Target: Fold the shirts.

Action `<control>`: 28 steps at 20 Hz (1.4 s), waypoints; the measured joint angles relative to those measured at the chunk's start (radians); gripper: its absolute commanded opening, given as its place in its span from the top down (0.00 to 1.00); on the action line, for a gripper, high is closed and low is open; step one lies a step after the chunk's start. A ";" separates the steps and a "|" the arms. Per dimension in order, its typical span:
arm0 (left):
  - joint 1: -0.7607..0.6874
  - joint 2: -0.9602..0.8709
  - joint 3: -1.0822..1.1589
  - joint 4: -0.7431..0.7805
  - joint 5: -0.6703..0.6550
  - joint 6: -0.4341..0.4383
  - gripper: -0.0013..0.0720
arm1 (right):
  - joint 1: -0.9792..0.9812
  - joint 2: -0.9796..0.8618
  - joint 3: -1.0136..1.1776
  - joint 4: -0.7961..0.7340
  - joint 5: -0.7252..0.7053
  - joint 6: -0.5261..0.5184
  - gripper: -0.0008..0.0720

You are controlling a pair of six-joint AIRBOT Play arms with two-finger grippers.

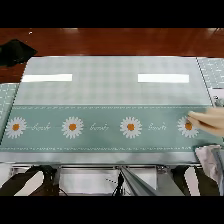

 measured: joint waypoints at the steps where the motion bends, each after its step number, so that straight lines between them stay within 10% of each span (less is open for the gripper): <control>1: 0.000 -0.020 -0.001 -0.002 0.005 0.015 0.38 | -0.047 0.002 0.005 -0.063 0.039 -0.002 0.96; 15: 0.003 -0.228 -0.003 0.039 0.290 0.161 0.38 | -0.406 0.016 0.018 -0.513 0.234 -0.097 0.84; 18: 0.003 -0.237 -0.003 0.061 0.327 0.164 0.38 | -0.455 0.019 0.019 -0.538 0.221 -0.108 0.38; 21: 0.003 -0.239 -0.003 0.080 0.348 0.167 0.38 | -0.476 0.019 0.019 -0.551 0.197 -0.112 0.36; 28: -0.004 -0.232 0.001 0.097 0.311 0.169 0.26 | -0.428 0.019 0.076 -0.158 -0.117 -0.175 0.36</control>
